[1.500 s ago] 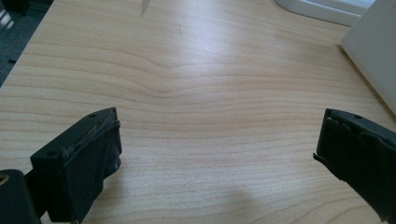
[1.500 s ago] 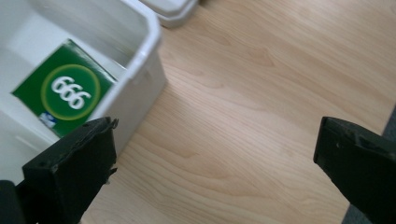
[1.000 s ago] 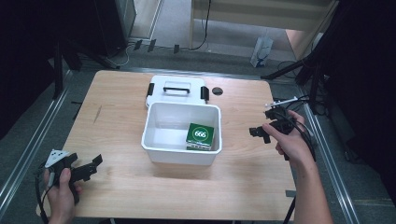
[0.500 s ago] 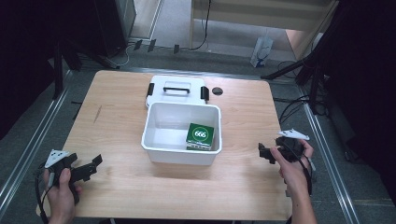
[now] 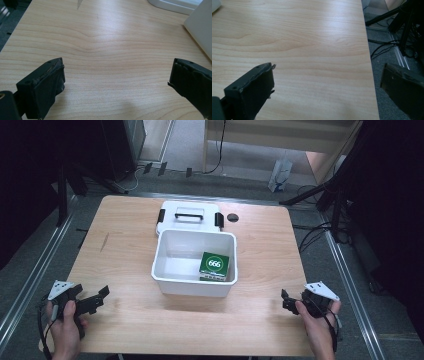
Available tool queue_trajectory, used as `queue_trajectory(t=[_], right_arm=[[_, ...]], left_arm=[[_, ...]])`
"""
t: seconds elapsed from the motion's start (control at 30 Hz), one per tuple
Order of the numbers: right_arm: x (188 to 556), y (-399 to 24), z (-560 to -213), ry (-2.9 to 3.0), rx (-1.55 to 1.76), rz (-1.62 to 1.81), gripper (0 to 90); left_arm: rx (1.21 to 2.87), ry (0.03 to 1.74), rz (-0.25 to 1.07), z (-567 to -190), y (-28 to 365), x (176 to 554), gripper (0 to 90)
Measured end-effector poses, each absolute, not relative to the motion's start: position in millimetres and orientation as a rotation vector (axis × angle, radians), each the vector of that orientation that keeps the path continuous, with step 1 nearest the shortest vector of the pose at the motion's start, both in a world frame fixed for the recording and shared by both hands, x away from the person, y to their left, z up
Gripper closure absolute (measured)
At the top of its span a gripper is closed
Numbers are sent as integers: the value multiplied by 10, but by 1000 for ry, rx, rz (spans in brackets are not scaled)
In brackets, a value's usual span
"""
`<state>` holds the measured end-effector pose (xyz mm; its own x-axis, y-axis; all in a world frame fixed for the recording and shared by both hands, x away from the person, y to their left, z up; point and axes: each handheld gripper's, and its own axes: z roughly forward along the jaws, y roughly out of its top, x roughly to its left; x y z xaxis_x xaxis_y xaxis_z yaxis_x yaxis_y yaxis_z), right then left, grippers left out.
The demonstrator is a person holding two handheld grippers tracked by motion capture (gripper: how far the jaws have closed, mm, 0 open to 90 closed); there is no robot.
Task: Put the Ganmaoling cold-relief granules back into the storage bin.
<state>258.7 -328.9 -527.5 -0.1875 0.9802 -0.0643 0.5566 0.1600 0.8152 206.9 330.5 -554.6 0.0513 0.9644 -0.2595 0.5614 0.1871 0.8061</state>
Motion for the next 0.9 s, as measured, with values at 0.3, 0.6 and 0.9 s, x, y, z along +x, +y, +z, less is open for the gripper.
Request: queue_trajectory(t=[0.3,0.6,0.9], right_arm=[[2261,-3474,-5449,1697,1486,902,0],[2041,-3590,-5470,1679,1459,891,0],[2012,-3636,-5467,1647,1533,959,3]], left_arm=[[1483,1618,598,-5544,3304,2068,6],[1483,1616,598,-5545,3303,2068,6],[1489,1612,599,-5544,3301,2081,6]])
